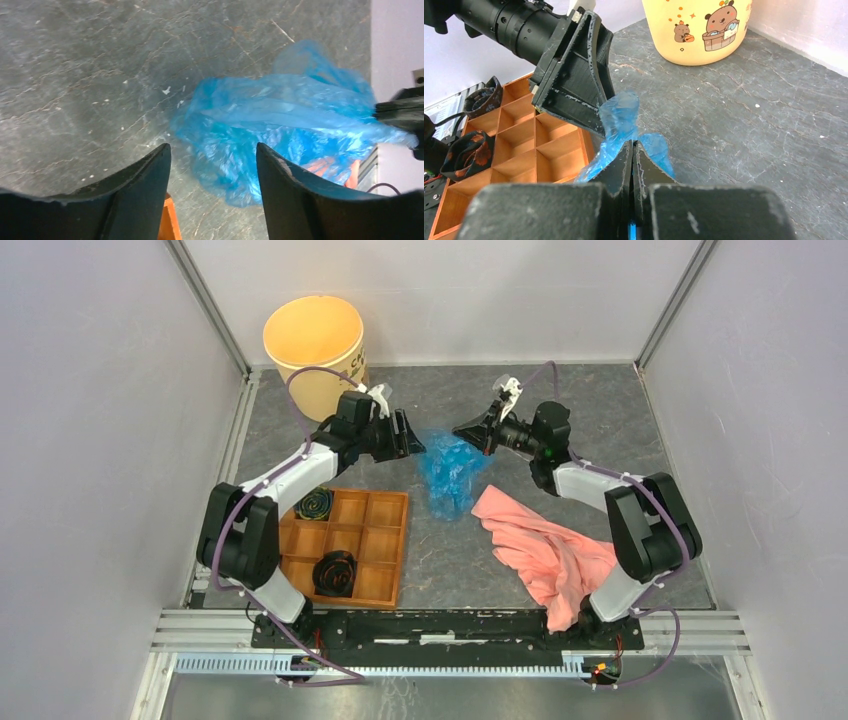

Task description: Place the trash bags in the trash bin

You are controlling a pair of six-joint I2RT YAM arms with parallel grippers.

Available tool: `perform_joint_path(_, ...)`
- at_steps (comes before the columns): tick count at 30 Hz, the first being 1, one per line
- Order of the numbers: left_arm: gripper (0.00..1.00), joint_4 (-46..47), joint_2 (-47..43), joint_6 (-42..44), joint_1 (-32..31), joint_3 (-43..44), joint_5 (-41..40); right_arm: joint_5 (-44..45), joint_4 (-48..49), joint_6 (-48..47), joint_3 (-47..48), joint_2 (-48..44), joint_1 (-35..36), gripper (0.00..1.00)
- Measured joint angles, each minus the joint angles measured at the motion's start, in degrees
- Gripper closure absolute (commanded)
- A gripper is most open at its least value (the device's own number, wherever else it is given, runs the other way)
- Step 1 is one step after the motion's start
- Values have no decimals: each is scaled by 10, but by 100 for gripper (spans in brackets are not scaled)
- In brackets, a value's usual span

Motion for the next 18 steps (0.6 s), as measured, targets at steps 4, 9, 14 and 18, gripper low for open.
perform_joint_path(4, 24, -16, -2, -1, 2, 2, -28, 5, 5, -1, -14, -18, 0, 99)
perform_joint_path(9, 33, 61, -1, -45, 24, -23, 58, 7, 29, 10, -28, -30, 0, 99)
perform_joint_path(14, 41, 134, 10, -93, 39, -47, 123, 7, 57, 28, -36, -30, 0, 99)
perform_joint_path(18, 70, 153, 16, -111, 39, -51, 139, 7, 73, 41, -41, -31, 0, 99)
